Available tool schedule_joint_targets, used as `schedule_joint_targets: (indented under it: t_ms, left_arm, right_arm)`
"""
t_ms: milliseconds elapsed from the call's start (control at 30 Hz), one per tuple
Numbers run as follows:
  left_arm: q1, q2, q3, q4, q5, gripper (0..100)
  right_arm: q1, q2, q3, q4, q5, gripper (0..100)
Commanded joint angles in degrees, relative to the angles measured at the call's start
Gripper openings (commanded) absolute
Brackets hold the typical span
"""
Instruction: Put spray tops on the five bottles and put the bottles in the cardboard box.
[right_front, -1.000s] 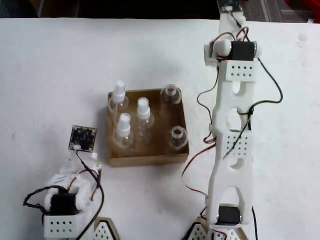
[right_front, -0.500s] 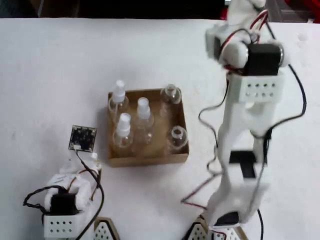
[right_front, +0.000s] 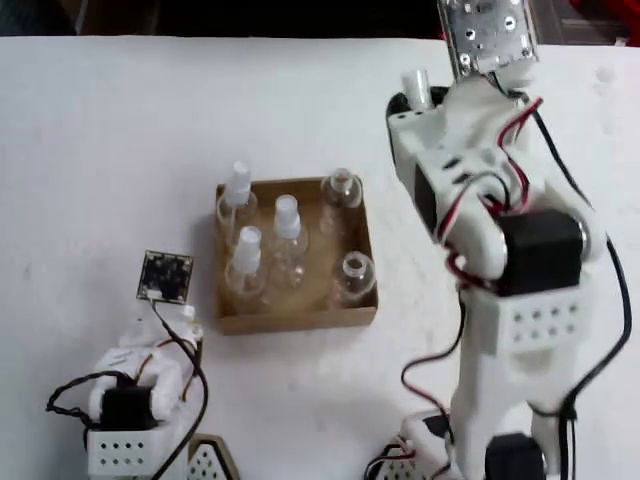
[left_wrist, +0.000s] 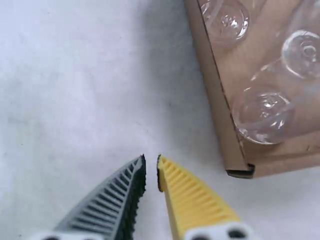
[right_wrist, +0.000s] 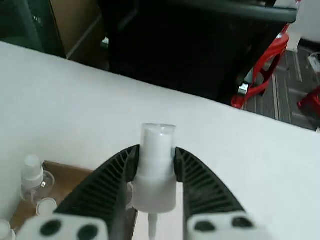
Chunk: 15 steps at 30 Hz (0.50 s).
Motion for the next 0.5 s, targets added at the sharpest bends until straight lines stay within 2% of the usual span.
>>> schedule_joint_targets:
  t_ms: [0,300,467]
  left_arm:
    - [0.7,-0.5,0.1,0.3,-0.3,5]
    - [0.7,-0.5,0.1,0.3,-0.3,5]
    - [0.7,-0.5,0.1,0.3,-0.3,5]
  right_arm:
    - [-0.5,-7.3,7.6,-9.5,0.3,1.6]
    - [-3.6,-21.2,26.6,-26.9,-0.2,1.6]
    - [-4.9,-26.9,37.1,-40.8,-10.3,1.6]
